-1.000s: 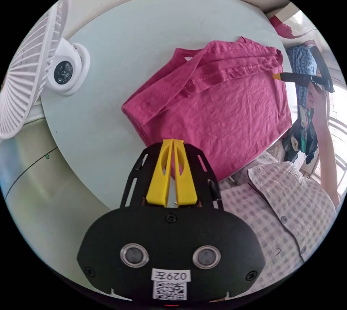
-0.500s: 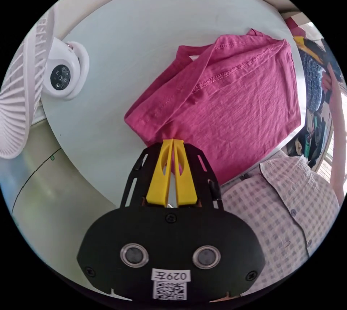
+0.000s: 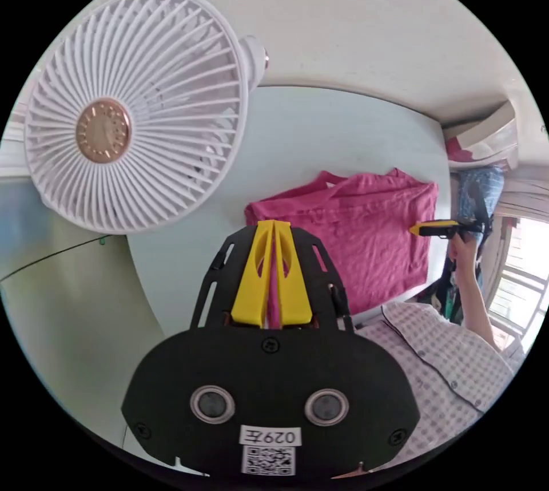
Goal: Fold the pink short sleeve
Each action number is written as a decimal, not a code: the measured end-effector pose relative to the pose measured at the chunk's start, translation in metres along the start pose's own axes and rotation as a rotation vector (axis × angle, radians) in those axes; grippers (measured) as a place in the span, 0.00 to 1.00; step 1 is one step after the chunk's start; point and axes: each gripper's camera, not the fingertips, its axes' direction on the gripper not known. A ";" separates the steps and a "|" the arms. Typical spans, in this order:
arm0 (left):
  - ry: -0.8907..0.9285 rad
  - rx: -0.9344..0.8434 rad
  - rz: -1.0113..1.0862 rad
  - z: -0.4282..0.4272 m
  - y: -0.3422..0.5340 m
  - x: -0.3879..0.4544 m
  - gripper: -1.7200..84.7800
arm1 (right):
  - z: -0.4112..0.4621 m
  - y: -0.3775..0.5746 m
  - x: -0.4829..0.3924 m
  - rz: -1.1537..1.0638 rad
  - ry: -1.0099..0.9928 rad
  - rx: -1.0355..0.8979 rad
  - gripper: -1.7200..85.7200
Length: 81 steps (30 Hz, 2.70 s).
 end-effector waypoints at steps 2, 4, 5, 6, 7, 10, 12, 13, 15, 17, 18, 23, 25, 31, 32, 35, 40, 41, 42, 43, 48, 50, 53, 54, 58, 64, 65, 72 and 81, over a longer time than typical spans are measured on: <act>0.062 -0.061 0.044 0.027 0.023 0.014 0.01 | 0.012 -0.013 -0.031 -0.102 -0.063 0.015 0.01; 0.013 -0.134 0.075 0.057 0.039 0.028 0.01 | 0.027 -0.028 -0.051 -0.142 -0.093 0.006 0.01; -0.019 -0.187 0.089 0.077 0.049 0.035 0.01 | 0.039 -0.041 -0.062 -0.159 -0.077 -0.016 0.01; -0.023 -0.217 0.099 0.087 0.053 0.038 0.01 | 0.046 -0.048 -0.068 -0.166 -0.065 -0.028 0.01; -0.020 -0.262 0.123 0.105 0.061 0.045 0.01 | 0.059 -0.062 -0.077 -0.176 -0.039 -0.067 0.01; -0.129 -0.241 0.170 0.107 0.074 0.054 0.01 | 0.075 -0.091 -0.090 -0.209 -0.017 -0.151 0.01; -0.142 -0.237 0.183 0.104 0.078 0.056 0.01 | 0.060 -0.094 -0.090 -0.134 0.036 -0.002 0.01; -0.143 -0.239 0.201 0.102 0.080 0.057 0.01 | 0.048 -0.091 -0.090 -0.082 0.057 0.104 0.01; -0.155 -0.235 0.233 0.100 0.085 0.061 0.01 | 0.034 -0.080 -0.097 -0.047 0.091 0.229 0.01; -0.188 -0.214 0.280 0.096 0.095 0.069 0.01 | 0.039 -0.069 -0.120 -0.173 -0.009 0.218 0.01; -0.198 -0.207 0.294 0.096 0.097 0.071 0.01 | 0.045 -0.067 -0.127 -0.202 -0.034 0.194 0.01; -0.280 -0.192 0.403 0.091 0.117 0.085 0.01 | 0.142 -0.067 -0.190 -0.310 0.148 -0.155 0.01; -0.298 -0.193 0.432 0.089 0.123 0.088 0.01 | 0.159 -0.073 -0.201 -0.303 0.233 -0.139 0.01; -0.292 -0.168 0.517 0.081 0.143 0.084 0.01 | 0.126 -0.056 -0.223 -0.247 0.062 0.233 0.01; -0.279 -0.158 0.523 0.079 0.147 0.081 0.01 | 0.131 -0.052 -0.227 -0.286 -0.030 0.178 0.01; -0.241 -0.127 0.530 0.074 0.157 0.070 0.01 | 0.166 -0.048 -0.232 -0.295 -0.025 -0.030 0.01; -0.180 -0.110 0.526 0.067 0.169 0.052 0.01 | 0.192 -0.042 -0.231 -0.249 0.068 -0.033 0.01; -0.169 -0.117 0.523 0.065 0.171 0.048 0.01 | 0.175 -0.029 -0.230 -0.234 0.084 0.111 0.01; -0.164 -0.121 0.521 0.065 0.172 0.046 0.01 | 0.164 -0.020 -0.230 -0.229 0.091 0.188 0.01; -0.153 -0.128 0.516 0.064 0.173 0.041 0.01 | 0.142 -0.001 -0.228 -0.219 0.094 0.304 0.01; -0.112 -0.128 0.520 0.058 0.183 0.022 0.01 | 0.081 0.087 -0.177 -0.080 0.153 0.437 0.01; -0.092 -0.127 0.524 0.056 0.189 0.012 0.01 | 0.063 0.146 -0.130 0.119 0.206 0.486 0.01; -0.076 -0.143 0.506 0.054 0.194 0.000 0.01 | 0.061 0.227 -0.081 0.321 0.141 0.539 0.01; -0.075 -0.147 0.500 0.053 0.194 -0.002 0.01 | 0.063 0.242 -0.075 0.343 0.122 0.544 0.01; -0.079 -0.164 0.465 0.050 0.203 -0.017 0.01 | 0.100 0.320 -0.068 0.446 0.099 0.470 0.02; -0.073 -0.175 0.438 0.046 0.219 -0.043 0.01 | 0.142 0.378 -0.056 0.547 0.046 0.472 0.02; -0.068 -0.176 0.449 0.044 0.223 -0.049 0.01 | 0.141 0.384 -0.055 0.550 0.005 0.487 0.02; 0.079 -0.089 0.281 0.009 0.275 -0.111 0.01 | 0.133 0.394 -0.088 0.446 0.095 0.500 0.02; -0.015 -0.129 0.164 0.031 0.356 -0.177 0.01 | 0.167 0.388 -0.128 0.501 0.127 0.373 0.02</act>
